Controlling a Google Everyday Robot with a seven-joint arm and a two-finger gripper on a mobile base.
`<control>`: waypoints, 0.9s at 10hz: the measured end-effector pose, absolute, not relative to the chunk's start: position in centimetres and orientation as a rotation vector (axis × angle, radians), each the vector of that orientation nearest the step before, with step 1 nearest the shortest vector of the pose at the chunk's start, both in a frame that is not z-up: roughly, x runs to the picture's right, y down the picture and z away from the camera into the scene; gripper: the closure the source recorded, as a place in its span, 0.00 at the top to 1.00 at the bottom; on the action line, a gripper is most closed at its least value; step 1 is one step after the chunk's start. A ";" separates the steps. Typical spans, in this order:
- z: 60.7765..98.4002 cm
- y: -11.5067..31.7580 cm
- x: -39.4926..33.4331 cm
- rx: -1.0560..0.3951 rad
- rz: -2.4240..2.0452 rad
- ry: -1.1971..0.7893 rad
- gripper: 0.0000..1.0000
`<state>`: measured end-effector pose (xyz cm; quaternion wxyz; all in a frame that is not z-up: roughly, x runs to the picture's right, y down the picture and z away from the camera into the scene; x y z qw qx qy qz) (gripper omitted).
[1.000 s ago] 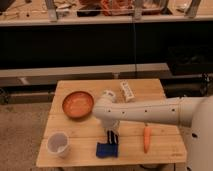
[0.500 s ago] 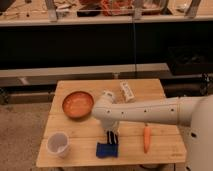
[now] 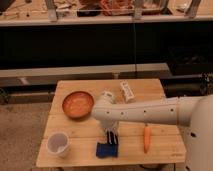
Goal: Place the eraser on the white sponge
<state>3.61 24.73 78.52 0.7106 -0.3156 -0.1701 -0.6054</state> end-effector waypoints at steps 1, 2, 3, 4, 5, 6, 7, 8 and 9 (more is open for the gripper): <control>78.5 24.7 3.6 -0.699 -1.347 -0.377 0.49; 78.5 24.8 3.6 -0.699 -1.350 -0.377 0.51; 78.6 24.8 3.6 -0.698 -1.352 -0.377 0.51; 78.6 24.8 3.6 -0.698 -1.355 -0.377 0.49; 78.6 24.8 3.6 -0.698 -1.358 -0.377 0.45; 78.6 24.8 3.6 -0.697 -1.360 -0.377 0.45; 78.6 24.9 3.5 -0.697 -1.364 -0.378 0.45; 78.6 24.9 3.5 -0.696 -1.368 -0.378 0.46; 78.6 24.9 3.5 -0.696 -1.371 -0.378 0.50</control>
